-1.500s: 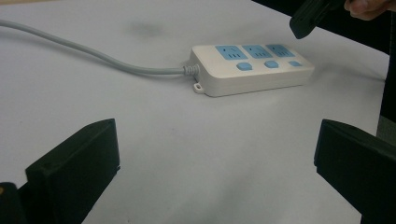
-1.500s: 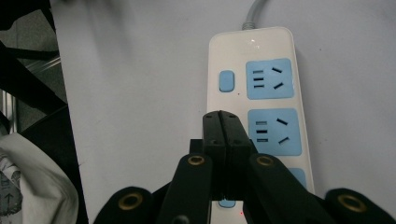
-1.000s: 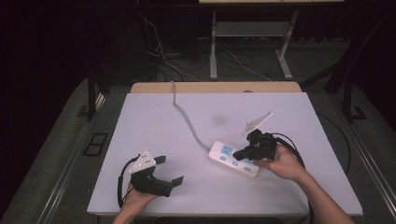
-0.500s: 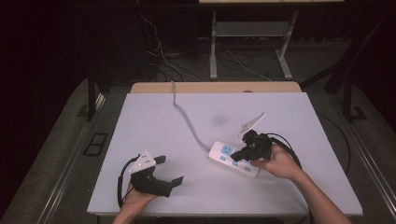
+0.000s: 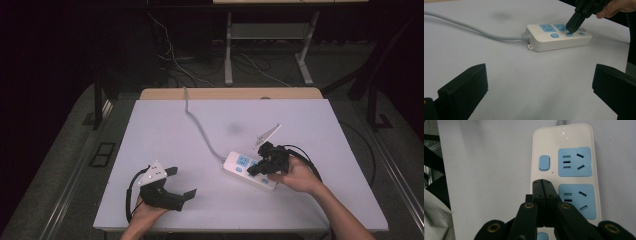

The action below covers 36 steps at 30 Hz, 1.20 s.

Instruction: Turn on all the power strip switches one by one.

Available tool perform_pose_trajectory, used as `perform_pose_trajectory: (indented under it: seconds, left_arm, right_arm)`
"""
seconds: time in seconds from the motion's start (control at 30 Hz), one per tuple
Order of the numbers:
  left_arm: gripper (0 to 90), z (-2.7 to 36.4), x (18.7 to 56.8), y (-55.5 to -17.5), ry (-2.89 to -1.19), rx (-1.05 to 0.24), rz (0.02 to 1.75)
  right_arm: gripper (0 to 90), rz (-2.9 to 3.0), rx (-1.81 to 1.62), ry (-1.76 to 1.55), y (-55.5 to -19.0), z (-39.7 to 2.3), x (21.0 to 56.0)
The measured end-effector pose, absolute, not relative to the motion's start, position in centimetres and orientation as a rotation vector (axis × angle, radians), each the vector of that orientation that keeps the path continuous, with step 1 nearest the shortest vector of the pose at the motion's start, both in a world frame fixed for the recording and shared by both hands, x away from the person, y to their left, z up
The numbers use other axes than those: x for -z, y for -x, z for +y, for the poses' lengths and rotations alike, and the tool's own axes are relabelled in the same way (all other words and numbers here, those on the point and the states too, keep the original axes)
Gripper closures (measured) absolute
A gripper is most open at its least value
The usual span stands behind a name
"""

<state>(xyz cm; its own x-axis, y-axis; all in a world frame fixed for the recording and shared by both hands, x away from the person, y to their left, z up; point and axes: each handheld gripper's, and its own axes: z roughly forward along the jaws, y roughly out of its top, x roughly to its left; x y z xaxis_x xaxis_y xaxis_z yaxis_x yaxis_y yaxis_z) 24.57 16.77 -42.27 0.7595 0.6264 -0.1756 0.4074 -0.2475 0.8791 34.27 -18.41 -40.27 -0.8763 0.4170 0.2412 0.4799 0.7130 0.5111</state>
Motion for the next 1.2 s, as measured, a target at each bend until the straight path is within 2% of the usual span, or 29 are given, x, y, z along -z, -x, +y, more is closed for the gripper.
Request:
perform_pose_trajectory:
  seconds: [1.2]
  left_arm:
    - [0.0,16.62,42.33,-24.56,-1.887,-0.252,0.792]
  right_arm:
    - [90.0,-2.766,0.954,0.751,-34.29,-19.11,41.19]
